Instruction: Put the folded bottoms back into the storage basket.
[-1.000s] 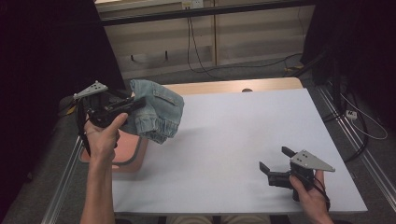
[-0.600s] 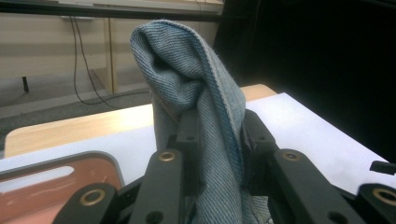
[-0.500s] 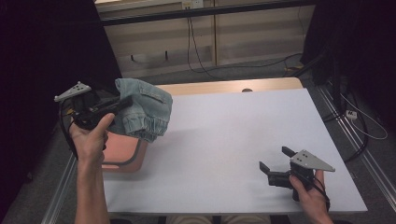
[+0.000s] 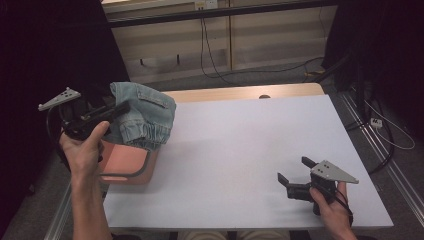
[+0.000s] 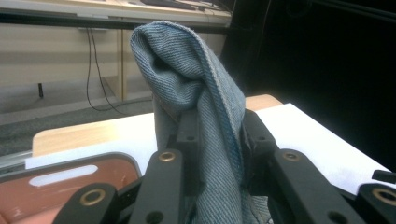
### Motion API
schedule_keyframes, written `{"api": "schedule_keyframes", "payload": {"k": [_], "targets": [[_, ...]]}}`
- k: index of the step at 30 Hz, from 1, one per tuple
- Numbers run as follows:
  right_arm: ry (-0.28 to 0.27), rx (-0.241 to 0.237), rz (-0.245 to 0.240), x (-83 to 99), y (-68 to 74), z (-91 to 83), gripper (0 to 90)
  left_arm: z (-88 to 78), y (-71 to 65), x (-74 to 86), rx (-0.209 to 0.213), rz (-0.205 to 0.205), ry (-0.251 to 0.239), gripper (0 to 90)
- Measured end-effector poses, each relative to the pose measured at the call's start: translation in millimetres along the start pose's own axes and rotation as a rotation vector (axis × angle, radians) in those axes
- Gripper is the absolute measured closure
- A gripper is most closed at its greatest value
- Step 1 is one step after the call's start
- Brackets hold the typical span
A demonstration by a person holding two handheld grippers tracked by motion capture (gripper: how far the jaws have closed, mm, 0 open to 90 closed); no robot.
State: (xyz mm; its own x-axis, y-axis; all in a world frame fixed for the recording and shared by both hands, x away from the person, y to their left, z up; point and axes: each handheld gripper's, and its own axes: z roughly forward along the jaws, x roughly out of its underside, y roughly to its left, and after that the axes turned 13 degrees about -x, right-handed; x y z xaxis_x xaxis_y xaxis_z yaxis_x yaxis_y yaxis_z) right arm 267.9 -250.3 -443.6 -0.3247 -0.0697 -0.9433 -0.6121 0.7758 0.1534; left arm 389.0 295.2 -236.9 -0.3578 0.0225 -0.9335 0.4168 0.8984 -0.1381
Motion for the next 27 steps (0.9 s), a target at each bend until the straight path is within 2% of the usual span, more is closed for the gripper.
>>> {"api": "schedule_keyframes", "payload": {"k": [5, 9, 19, 27], "targets": [[0.001, -0.001, 0.003, 0.0, 0.2, -0.4, 1.7, -10.1, 6.4, -0.8, -0.021, -0.003, -0.007, 73.4], [0.001, -0.001, -0.002, 0.0, 0.3, 0.0, 1.7, -18.4, 13.5, 2.0, -0.035, -0.023, -0.03, 73.4], [0.006, -0.003, -0.001, 0.1, 0.4, 1.7, 1.7, -28.2, 27.6, 7.8, -0.073, -0.034, -0.014, 73.4], [0.005, -0.006, -0.007, 0.0, 0.8, 2.1, 1.6, -28.8, 37.2, 15.4, -0.091, -0.043, 0.009, 73.4]]}}
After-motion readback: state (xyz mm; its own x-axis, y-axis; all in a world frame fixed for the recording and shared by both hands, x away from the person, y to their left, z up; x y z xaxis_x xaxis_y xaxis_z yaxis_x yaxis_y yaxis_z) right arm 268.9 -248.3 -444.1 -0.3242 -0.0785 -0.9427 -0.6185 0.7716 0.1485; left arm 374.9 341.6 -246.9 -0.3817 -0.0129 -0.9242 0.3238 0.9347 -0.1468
